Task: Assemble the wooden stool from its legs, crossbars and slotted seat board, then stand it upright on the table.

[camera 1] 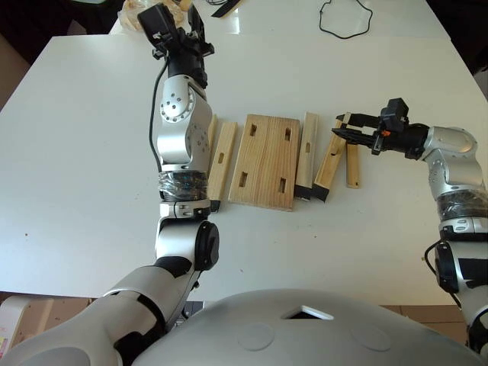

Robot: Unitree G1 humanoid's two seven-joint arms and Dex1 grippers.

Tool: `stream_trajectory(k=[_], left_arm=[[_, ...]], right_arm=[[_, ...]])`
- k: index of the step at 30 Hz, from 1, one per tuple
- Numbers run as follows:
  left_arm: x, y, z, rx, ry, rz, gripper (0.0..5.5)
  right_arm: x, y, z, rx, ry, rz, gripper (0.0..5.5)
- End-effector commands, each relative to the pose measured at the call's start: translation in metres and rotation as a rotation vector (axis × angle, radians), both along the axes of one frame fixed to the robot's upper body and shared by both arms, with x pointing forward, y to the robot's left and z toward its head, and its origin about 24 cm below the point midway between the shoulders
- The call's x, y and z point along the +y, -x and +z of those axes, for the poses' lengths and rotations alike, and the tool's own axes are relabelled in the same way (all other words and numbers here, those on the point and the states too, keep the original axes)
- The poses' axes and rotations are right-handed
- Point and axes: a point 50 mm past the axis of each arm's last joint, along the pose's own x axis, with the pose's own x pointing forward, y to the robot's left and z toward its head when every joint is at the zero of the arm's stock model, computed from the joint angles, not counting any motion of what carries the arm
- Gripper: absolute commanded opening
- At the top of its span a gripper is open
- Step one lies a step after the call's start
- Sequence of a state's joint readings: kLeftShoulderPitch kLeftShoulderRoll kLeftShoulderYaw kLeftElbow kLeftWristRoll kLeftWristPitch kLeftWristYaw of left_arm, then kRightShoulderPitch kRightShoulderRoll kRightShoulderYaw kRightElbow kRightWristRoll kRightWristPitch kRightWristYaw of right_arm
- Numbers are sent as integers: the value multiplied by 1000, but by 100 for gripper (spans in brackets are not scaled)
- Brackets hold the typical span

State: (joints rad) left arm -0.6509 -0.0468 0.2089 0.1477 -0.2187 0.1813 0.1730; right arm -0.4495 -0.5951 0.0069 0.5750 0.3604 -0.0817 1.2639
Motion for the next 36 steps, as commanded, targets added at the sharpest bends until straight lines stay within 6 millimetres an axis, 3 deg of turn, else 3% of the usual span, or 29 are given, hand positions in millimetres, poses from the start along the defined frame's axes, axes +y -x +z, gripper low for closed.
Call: stream_trajectory(k=[1,13,14,21,27,31,34,36], left_arm=[[2,-1,3,-3,1,-3,236],[5,2,4,-5,1,14,236],[6,3,4,-5,1,17,236],[12,11,5,-10,17,74,236],[14,19,5,-15,24,108,236],[19,25,4,-18,20,136,236],[23,28,4,-20,21,160,236],[22,27,5,-22,27,159,236]], right_arm=[[-5,15,-36,208,8,-71,131],[-4,22,-43,203,25,-91,131],[-5,20,-40,195,2,-103,168],[-4,7,11,100,-116,-98,260],[-13,24,25,58,36,-94,350],[-16,26,65,-34,12,-81,355],[0,9,109,-172,-169,-122,355],[20,-5,126,-205,-281,-179,355]])
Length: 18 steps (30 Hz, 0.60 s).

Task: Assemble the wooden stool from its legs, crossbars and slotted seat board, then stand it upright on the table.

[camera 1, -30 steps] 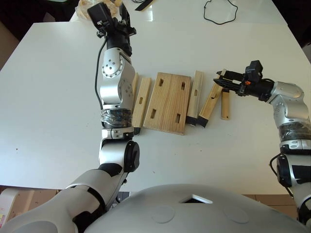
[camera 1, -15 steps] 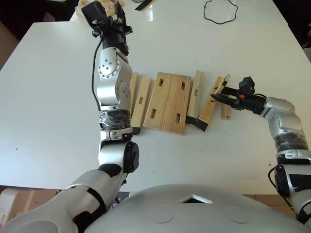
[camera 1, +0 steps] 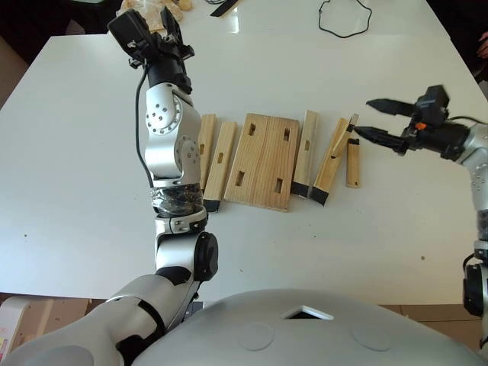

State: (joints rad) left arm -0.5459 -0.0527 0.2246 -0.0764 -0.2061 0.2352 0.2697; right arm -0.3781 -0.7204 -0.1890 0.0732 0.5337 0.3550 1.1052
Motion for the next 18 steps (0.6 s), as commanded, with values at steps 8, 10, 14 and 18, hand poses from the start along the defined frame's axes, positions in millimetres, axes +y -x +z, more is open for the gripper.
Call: stream_trajectory(k=[8,10,14,18], left_arm=[[-15,-14,-1,15,10,-55,236],[-16,-16,-1,15,8,-60,236],[-18,-19,-1,19,5,-76,236],[-16,-20,-2,23,1,-77,236]], right_arm=[[83,-28,-15,-45,-81,-161,355],[83,-27,-18,-42,-87,-174,355],[80,-27,-12,-56,-118,-190,355],[82,-23,4,-89,-172,-167,355]])
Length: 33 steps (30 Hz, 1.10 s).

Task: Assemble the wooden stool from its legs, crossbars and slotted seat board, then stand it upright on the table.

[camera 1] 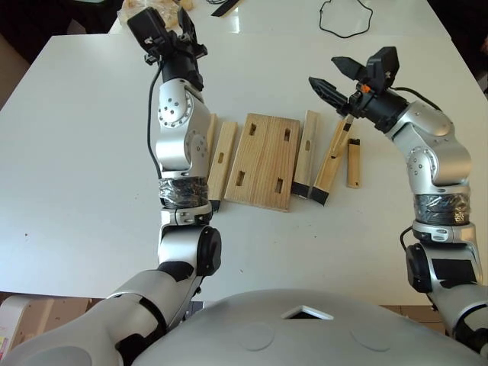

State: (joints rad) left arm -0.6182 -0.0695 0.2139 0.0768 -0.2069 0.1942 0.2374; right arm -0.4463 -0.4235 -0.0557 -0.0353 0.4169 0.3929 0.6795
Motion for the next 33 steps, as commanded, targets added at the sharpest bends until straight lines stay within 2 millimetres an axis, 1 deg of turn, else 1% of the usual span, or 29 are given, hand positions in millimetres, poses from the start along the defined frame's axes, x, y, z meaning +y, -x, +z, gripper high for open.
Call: stream_trajectory(k=[1,3,4,5,7,8,9,10,11,13,16,18,19,20,21,22,24,26,27,30,31,33], left_arm=[[2,-2,4,-11,-2,-2,236],[1,-3,4,-9,-4,-6,236],[0,-3,4,-9,-5,-10,236],[0,-3,4,-9,-5,-13,236],[-2,-4,4,-8,-5,-21,236],[-3,-4,4,-8,-4,-24,236],[-3,-4,4,-10,-4,-26,236],[-4,-4,4,-8,-4,-29,236],[-5,-4,4,-1,-6,-39,236],[-4,-2,4,-7,-5,-32,236],[0,1,3,-7,-17,-12,236],[2,5,0,-3,-22,10,236],[2,7,-1,1,-25,20,236],[2,10,-2,4,-27,32,236],[2,13,-4,8,-26,43,236],[1,18,-5,11,-26,59,236],[-1,27,-7,12,-22,86,236],[-3,42,-9,20,-15,117,236],[-4,49,-10,29,2,130,236],[-6,70,-13,67,91,200,236],[-6,77,-12,72,116,239,236],[-8,87,-7,63,114,299,236]], right_arm=[[5,2,18,-54,-52,25,355],[7,0,12,-40,-43,11,355],[8,-1,4,-23,-18,-1,355],[8,-2,-8,8,14,-14,355],[6,-4,-40,80,113,-48,355],[4,-4,-52,101,153,-57,355],[4,-4,-61,118,174,-63,355],[4,-4,-65,124,177,-68,355],[3,-3,-65,122,163,-69,355],[4,-4,-53,86,112,-71,355],[11,-5,-14,-21,-7,-58,355],[18,-4,27,-123,-113,-49,355],[20,-2,44,-159,-151,-46,355],[22,1,56,-181,-173,-47,355],[24,3,62,-184,-183,-53,355],[27,7,61,-172,-175,-63,355],[34,17,52,-135,-143,-79,355],[44,32,32,-73,-90,-82,355],[48,44,21,-41,-58,-80,355],[51,76,3,100,-64,-68,355],[51,86,-3,149,-36,-50,355],[46,100,-18,243,61,-27,355]])
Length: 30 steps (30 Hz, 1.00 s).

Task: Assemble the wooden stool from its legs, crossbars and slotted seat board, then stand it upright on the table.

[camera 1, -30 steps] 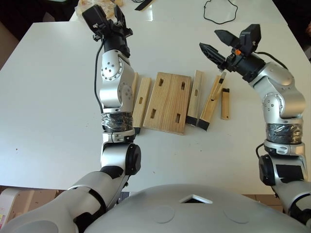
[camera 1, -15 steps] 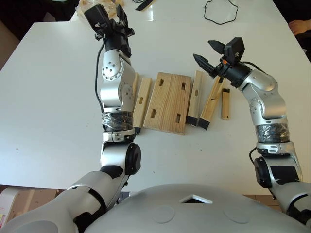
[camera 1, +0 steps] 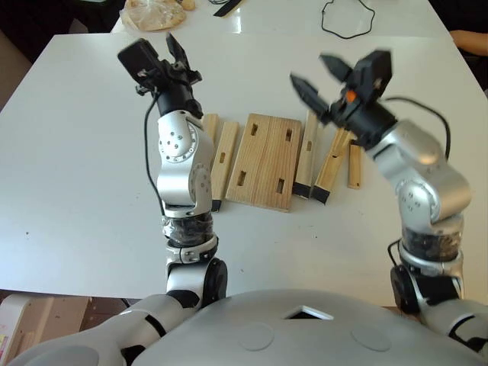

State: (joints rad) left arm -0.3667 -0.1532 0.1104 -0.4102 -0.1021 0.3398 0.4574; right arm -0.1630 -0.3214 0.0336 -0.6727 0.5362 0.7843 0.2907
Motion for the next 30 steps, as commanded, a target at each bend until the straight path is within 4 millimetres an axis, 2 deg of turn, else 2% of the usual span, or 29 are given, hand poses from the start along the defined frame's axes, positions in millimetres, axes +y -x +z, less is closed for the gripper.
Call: stream_trajectory(k=[1,5,9,12,17,22,30], left_arm=[[-16,24,-13,74,107,81,236],[-28,19,-14,83,148,57,236],[-34,10,-15,82,128,18,236],[-37,5,-12,67,62,5,236],[-42,-1,-13,65,34,-30,236],[-47,-3,-13,60,13,-62,236],[-58,-5,-11,52,-7,-118,236]], right_arm=[[-8,28,-25,162,174,49,355],[-29,44,-64,331,328,5,355],[-41,33,-85,421,367,-197,355],[-38,25,-86,443,316,-292,355],[-37,24,-87,498,257,-411,355],[-41,22,-88,518,273,-543,355],[-26,21,-101,551,312,-506,355]])
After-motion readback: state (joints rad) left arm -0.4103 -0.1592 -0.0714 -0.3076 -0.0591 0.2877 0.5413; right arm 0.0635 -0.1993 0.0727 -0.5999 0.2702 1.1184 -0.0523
